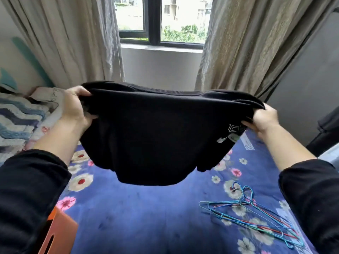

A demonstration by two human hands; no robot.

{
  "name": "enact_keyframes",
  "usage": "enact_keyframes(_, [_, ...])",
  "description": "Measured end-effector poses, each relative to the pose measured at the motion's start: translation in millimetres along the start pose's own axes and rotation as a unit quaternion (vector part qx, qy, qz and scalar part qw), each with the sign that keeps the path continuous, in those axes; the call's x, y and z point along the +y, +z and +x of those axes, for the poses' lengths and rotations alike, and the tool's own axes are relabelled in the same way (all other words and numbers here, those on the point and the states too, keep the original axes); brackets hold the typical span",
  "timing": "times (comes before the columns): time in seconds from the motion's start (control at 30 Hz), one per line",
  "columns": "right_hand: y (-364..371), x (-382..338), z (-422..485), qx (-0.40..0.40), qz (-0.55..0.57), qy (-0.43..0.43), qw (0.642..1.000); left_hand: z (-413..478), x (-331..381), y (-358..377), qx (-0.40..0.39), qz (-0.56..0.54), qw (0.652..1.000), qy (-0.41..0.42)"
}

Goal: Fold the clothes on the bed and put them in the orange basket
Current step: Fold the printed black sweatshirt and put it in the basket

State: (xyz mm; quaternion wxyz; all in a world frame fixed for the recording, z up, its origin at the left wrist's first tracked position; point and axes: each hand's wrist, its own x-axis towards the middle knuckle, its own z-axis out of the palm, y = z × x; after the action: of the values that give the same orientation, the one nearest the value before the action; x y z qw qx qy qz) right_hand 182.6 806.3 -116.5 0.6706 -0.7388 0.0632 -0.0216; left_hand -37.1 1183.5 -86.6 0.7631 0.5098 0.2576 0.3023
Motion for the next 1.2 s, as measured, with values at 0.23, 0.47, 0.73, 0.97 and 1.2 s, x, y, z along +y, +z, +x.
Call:
enact_keyframes(0.23, [-21,24,-36,0.059,-0.292,-0.277,0.913,-16,-25,-38,0.015,-0.151,0.988,0.011])
enact_keyframes(0.47, [-59,168,-76,-0.050,-0.494,-0.233,0.836,-67,-200,-137,0.200,0.059,0.972,-0.113])
enact_keyframes(0.73, [-120,392,-169,-0.223,-0.691,-0.223,0.651,-175,-380,-249,0.181,0.355,0.867,-0.299])
enact_keyframes(0.97, [-149,474,-219,-0.313,-0.748,-0.102,0.577,-207,-433,-256,0.136,0.692,0.630,-0.326])
enact_keyframes(1.2, [-167,477,-178,-0.209,-0.573,0.104,0.786,-238,-499,-128,-0.147,0.716,0.667,-0.144])
